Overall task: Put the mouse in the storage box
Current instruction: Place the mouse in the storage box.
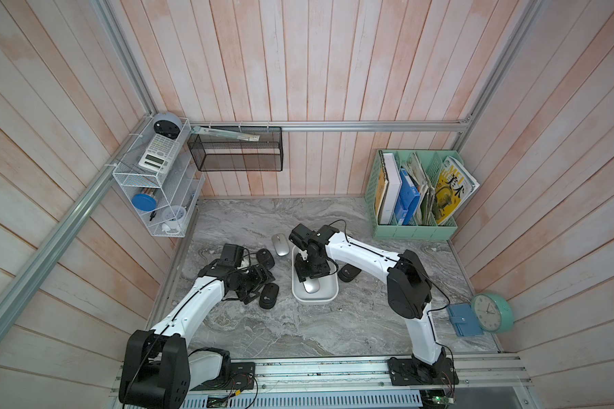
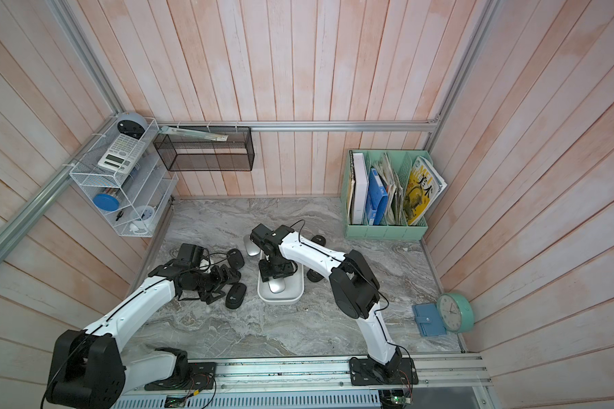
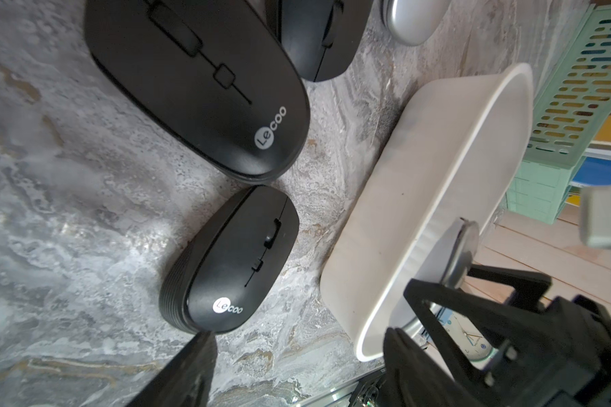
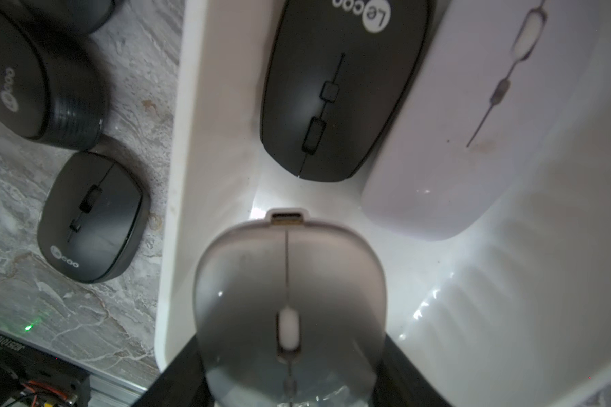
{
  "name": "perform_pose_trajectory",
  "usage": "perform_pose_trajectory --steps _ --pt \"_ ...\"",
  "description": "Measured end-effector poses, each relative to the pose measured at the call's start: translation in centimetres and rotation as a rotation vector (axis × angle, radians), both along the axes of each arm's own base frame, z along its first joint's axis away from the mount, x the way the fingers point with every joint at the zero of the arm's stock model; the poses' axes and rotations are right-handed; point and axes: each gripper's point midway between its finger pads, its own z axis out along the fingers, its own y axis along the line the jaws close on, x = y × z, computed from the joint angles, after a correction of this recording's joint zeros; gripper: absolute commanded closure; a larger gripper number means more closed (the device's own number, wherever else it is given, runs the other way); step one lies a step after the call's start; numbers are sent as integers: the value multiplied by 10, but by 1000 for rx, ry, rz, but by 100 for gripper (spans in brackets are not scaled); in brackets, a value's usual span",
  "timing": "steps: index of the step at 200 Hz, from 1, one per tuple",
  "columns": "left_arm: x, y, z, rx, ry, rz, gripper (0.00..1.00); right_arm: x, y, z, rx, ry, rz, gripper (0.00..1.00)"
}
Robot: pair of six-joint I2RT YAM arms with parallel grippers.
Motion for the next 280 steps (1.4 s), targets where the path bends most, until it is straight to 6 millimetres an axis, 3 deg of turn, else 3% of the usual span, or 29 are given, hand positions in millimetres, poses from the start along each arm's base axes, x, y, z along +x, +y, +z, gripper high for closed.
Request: perform_pose_trajectory --steps 34,129,174,280 --pt "0 -1 2 -5 -5 -2 20 1 5 -15 1 30 -51 50" --pt "-1 -3 6 -24 -15 -10 20 1 7 -28 12 49 -147 48" --pt "-1 -4 8 -28 -21 -11 20 0 8 -46 -7 72 -151 48" --pt "-2 -4 10 -33 -26 -13 20 -3 10 -47 -2 86 -150 34"
